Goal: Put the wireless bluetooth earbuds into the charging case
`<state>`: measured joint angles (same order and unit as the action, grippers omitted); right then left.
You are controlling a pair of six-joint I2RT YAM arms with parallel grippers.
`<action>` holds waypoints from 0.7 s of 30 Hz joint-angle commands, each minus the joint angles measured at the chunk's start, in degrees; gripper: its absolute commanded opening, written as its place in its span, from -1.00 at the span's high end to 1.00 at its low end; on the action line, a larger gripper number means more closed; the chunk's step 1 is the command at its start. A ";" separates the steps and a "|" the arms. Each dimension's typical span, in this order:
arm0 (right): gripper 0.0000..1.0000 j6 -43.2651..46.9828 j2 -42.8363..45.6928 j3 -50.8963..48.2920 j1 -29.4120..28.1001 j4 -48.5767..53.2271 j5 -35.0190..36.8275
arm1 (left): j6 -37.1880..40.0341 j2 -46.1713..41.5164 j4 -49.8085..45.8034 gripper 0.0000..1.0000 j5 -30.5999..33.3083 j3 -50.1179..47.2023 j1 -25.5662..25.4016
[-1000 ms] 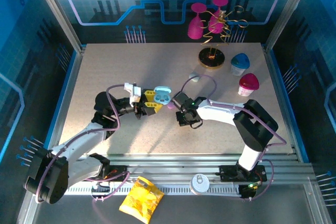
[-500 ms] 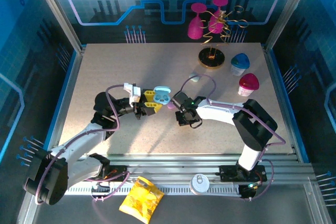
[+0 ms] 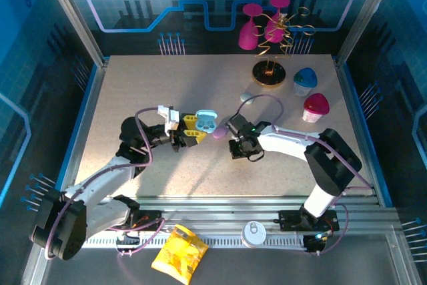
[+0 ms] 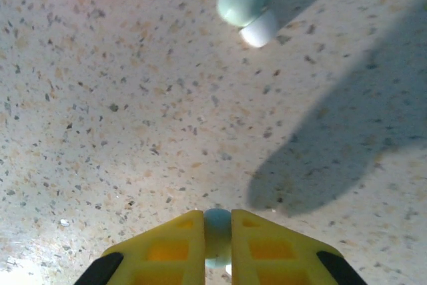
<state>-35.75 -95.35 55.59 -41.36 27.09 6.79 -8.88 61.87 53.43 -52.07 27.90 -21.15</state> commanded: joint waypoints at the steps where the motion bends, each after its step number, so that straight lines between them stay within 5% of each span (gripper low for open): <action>1: 0.76 1.46 2.13 -1.04 1.50 -0.65 -2.70 | 1.39 0.43 1.76 0.38 0.57 -0.70 0.32; 21: 0.74 -2.66 13.56 -15.49 23.35 -20.30 -46.35 | 1.41 3.77 3.46 0.37 0.21 0.21 0.32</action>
<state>-37.95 -82.94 41.43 -19.70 9.80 -30.44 -8.67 65.25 54.08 -52.05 27.90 -21.15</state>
